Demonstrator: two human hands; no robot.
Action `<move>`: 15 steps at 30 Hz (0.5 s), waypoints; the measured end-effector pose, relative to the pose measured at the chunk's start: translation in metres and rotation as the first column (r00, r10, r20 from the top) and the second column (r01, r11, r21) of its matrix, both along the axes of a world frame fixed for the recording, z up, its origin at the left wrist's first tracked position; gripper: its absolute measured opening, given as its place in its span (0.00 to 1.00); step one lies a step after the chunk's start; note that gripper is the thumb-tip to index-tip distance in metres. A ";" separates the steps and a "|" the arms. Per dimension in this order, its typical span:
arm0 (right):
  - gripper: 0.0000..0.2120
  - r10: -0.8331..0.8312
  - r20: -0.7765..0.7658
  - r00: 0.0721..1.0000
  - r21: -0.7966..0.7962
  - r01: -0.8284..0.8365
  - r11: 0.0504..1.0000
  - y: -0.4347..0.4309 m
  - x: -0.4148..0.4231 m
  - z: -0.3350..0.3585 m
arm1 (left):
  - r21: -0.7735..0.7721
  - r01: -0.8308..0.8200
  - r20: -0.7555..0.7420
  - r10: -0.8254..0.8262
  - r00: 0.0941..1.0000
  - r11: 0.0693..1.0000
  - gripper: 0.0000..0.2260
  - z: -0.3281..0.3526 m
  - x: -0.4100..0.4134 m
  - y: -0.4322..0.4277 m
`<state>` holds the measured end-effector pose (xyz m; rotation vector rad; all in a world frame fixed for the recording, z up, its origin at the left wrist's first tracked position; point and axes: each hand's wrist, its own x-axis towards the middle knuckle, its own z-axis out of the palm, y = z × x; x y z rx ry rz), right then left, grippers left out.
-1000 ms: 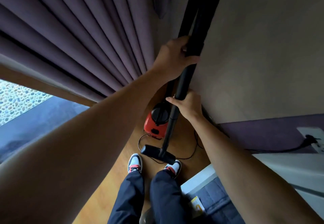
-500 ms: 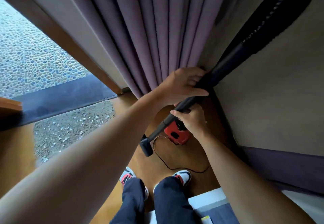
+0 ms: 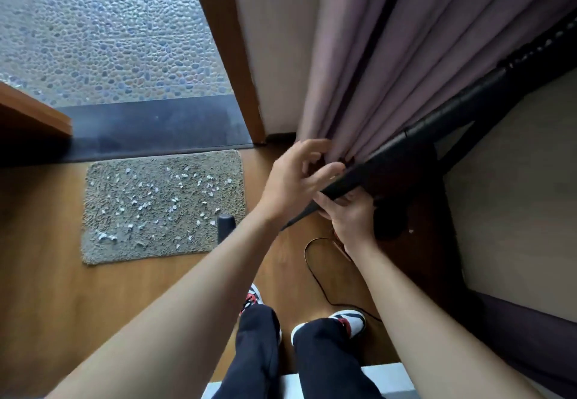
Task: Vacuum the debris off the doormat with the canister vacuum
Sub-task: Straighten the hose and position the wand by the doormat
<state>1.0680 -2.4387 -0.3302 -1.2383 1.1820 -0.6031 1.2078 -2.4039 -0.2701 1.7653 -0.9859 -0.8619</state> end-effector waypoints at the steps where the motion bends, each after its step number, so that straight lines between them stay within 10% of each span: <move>1: 0.16 -0.038 0.011 0.999 0.028 0.038 0.999 0.004 0.008 -0.003 | 0.059 -0.150 0.009 0.150 0.989 0.987 0.16 -0.014 0.005 0.026; 5: 0.10 -0.111 0.028 0.993 0.070 0.109 0.992 0.023 0.036 -0.018 | 0.484 -0.363 -0.116 0.469 0.875 0.796 0.18 -0.075 0.006 0.103; 9: 0.09 -0.173 0.084 0.981 0.127 0.162 0.979 0.047 0.057 -0.027 | 0.623 -0.335 -0.630 0.707 0.321 0.707 0.18 -0.107 0.003 0.104; 15: 0.11 -0.338 0.177 0.924 0.314 0.272 0.909 0.090 0.084 -0.023 | 0.501 -0.562 -0.864 0.421 -0.277 0.658 0.24 -0.140 0.012 0.091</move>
